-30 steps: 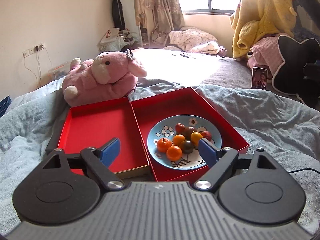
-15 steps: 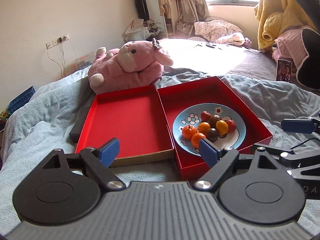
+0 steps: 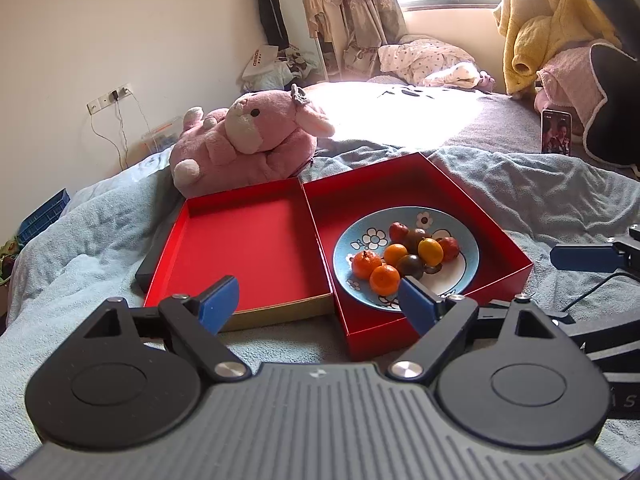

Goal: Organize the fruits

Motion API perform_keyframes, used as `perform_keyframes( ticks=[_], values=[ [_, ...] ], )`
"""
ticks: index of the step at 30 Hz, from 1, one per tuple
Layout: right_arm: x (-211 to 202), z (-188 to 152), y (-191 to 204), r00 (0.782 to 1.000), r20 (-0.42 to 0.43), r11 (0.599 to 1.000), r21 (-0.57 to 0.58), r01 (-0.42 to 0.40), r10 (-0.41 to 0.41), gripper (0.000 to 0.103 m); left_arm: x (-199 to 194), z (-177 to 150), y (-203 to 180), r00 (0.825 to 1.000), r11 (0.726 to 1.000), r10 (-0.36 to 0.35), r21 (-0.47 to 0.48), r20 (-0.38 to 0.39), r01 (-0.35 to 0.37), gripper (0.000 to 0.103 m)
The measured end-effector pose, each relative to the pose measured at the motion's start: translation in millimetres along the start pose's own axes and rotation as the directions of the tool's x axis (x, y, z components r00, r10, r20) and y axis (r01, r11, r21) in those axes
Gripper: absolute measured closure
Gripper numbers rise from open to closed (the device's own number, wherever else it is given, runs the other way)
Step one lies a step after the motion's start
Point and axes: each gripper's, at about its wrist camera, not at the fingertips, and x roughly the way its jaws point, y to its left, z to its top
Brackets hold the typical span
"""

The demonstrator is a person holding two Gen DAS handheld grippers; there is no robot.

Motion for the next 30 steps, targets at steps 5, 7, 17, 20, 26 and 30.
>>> perform_keyframes(
  ticks=[5, 7, 17, 20, 26, 30],
  values=[
    [-2.8, -7.9, -2.3, 1.000, -0.017, 1.000, -0.012, 0.014, -0.014, 0.027, 2.5, -1.7, -9.0, 1.000, 1.000, -0.008, 0.020, -0.007, 0.008, 0.013],
    [-3.3, -9.7, -3.1, 1.000, -0.024, 1.000, -0.015, 0.016, -0.016, 0.027, 2.8, -3.0, -11.0, 1.000, 1.000, -0.008, 0.025, -0.007, 0.008, 0.013],
    [-6.5, -11.1, -1.3, 0.999, -0.038, 1.000, -0.021, 0.003, -0.003, 0.027, 3.3, -3.6, -12.3, 1.000, 1.000, -0.002, 0.029, -0.005, 0.003, 0.013],
    [-7.6, -10.2, -1.1, 0.999, -0.035, 1.000, -0.023, 0.001, -0.001, 0.027, 3.4, -3.2, -11.7, 1.000, 1.000, -0.007, 0.028, -0.002, 0.007, 0.013],
    [-5.6, -12.0, -1.7, 0.999, -0.043, 1.000, -0.019, -0.005, 0.005, 0.027, 7.6, -3.9, -11.1, 1.000, 1.000, -0.008, 0.026, -0.018, 0.009, 0.013],
    [-3.7, -13.6, -3.2, 0.999, -0.051, 1.000, -0.014, -0.016, 0.015, 0.027, 11.9, -1.9, -13.5, 1.000, 1.000, -0.010, 0.028, -0.026, 0.011, 0.013]
  ],
)
